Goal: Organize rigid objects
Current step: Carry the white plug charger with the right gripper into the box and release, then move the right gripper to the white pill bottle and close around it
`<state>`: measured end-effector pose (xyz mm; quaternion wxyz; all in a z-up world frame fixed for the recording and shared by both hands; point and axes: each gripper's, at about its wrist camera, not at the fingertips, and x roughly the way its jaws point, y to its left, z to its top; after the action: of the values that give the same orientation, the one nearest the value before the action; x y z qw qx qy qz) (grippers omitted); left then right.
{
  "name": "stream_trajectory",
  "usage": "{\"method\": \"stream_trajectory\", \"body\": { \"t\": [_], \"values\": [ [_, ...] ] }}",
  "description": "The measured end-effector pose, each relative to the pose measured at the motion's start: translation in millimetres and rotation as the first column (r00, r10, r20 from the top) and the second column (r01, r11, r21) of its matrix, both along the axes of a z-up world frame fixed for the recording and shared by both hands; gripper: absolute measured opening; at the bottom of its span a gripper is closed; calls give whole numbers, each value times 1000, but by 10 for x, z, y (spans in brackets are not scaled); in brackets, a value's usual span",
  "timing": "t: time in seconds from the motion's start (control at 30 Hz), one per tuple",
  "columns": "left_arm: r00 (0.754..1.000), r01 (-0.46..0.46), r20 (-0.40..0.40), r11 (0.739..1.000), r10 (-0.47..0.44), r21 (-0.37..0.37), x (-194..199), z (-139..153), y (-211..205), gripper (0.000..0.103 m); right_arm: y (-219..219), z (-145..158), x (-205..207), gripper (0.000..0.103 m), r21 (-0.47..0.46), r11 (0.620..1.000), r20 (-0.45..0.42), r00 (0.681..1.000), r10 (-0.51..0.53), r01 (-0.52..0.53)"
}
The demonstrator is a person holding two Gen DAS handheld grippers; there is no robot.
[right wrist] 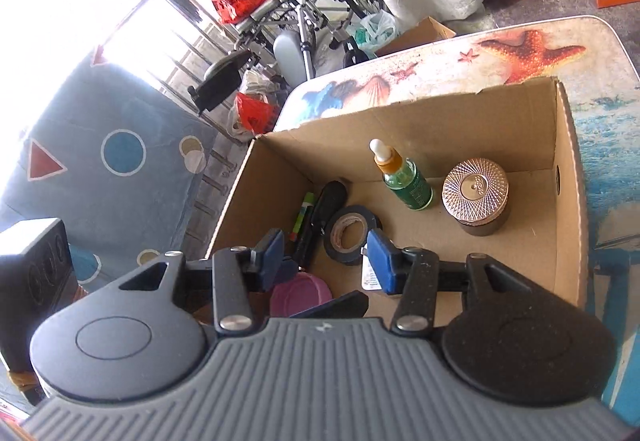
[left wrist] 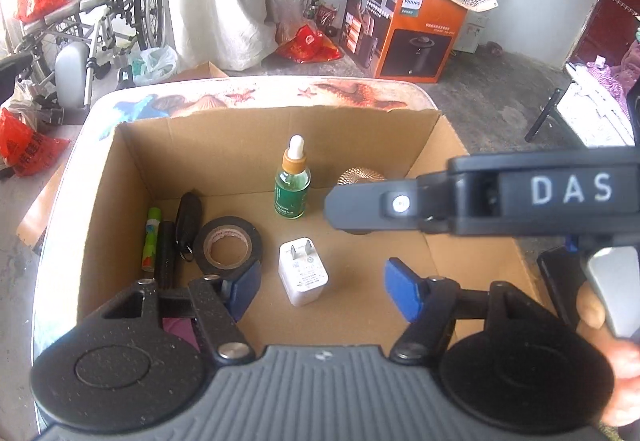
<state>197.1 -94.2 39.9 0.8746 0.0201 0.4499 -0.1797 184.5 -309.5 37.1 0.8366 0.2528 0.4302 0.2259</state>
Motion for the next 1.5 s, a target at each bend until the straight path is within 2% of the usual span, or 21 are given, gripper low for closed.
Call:
{"method": "stream_trajectory", "body": {
  "t": [0.1, 0.23, 0.33, 0.43, 0.57, 0.7, 0.93, 1.03, 1.13, 1.23, 1.3, 1.37, 1.43, 1.5],
  "values": [
    [997, 24, 70, 999, -22, -30, -353, 206, 145, 77, -142, 260, -386, 51, 63, 998, 82, 996, -29, 24],
    [987, 50, 154, 996, -38, -75, -832, 408, 439, 87, -229, 427, -864, 62, 144, 989, 149, 988, -45, 24],
    [979, 34, 203, 995, -15, -90, -1118, 473, 686, 90, -181, 409, -1183, 70, 196, 981, 174, 984, -43, 8],
    [972, -6, 235, 996, 28, -90, -1310, 456, 922, 94, -12, 303, -1416, 71, 218, 976, 184, 982, -30, -11],
    [966, -78, 244, 995, 89, -55, -1391, 314, 1125, 94, 243, 124, -1483, 71, 247, 968, 157, 988, -5, -35],
    [968, -120, 214, 991, 129, -51, -1360, 69, 1292, 94, 596, -97, -1351, 71, 264, 963, 86, 996, 33, -54],
    [972, -165, 169, 986, 162, 0, -1174, -452, 1356, 94, 1170, -373, -1064, 67, 200, 977, 11, 997, 76, -76],
    [973, -164, 162, 986, 163, -8, -1127, -597, 1379, 93, 1350, -443, -982, 64, 160, 984, 5, 997, 83, -82],
    [970, -160, 186, 987, 159, -11, -1106, -652, 1379, 89, 1503, -506, -897, 60, 130, 987, 3, 995, 96, -95],
    [968, -150, 199, 989, 150, -17, -1066, -673, 1371, 79, 1573, -553, -828, 56, 104, 990, 4, 996, 94, -94],
    [968, -149, 199, 989, 151, -25, -1051, -684, 1371, 67, 1589, -579, -806, 52, 107, 990, 3, 996, 91, -90],
    [969, -153, 193, 988, 157, -34, -1055, -696, 1383, 59, 1593, -593, -791, 45, 106, 990, 1, 996, 93, -92],
    [965, -170, 199, 985, 171, -26, -1066, -695, 1380, 54, 1592, -601, -791, 41, 99, 990, 1, 995, 96, -96],
    [964, -173, 199, 985, 175, -25, -1070, -688, 1374, 54, 1591, -617, -798, 37, 87, 992, -4, 995, 97, -97]
  ]
}}
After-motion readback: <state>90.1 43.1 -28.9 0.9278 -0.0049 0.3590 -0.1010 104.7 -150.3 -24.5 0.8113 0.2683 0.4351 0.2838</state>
